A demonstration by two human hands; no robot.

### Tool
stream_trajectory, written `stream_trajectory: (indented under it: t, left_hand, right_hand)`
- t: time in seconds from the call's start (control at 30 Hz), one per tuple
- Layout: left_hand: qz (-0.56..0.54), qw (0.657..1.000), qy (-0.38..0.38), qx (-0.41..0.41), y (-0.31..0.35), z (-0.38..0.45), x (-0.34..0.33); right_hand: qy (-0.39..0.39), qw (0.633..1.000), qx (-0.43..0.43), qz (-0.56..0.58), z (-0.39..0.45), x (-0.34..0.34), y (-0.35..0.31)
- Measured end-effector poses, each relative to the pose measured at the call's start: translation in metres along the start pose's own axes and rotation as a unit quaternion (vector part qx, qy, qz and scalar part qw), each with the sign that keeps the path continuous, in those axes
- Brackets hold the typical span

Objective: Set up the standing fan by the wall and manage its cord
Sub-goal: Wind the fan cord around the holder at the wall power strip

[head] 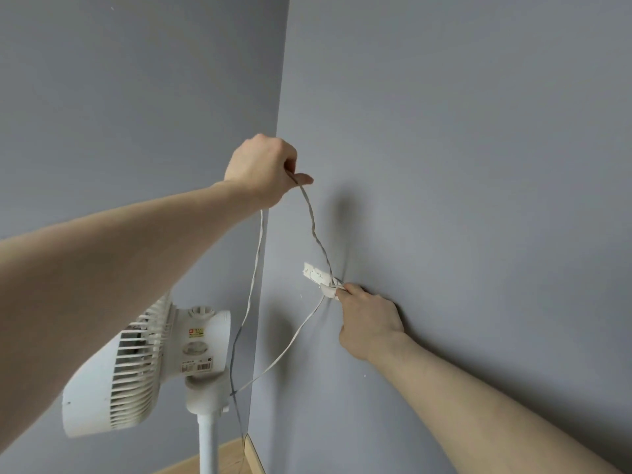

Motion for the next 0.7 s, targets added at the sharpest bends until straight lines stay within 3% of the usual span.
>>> stream_trajectory:
  t: [0.17,0.33,0.57,0.7]
  left_hand:
    - [-0.09,0.987,0.038,0.131,-0.017,0.022,0.038]
    - [-0.177,0.967,0.067,0.172,-0.012,0.038,0.08]
    - [-0.177,0.974,0.061,0.126,0.03,0.045,0.125]
    - [-0.096,0.991,0.067,0.058,0.062,0.04,0.138]
  right_hand:
    - [-0.009,1.0,-0.01,0.008,-0.002,0.001,-0.001]
    - [-0.021,0.999,-0.026,0.017,-0.005,0.003,-0.003]
    - [-0.052,0.996,-0.055,0.044,-0.006,0.009,-0.009]
    - [-0.056,0.983,-0.1,0.143,-0.012,0.017,-0.012]
Point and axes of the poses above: each hand's wrist, its own z-axis towards the middle knuckle, its own x-axis out of the back of the hand, y = z × x, the point moved 6 cm from there along z, towards the middle knuckle, and after that the axes turned 1 degree about -y, right-handed, at the moved point
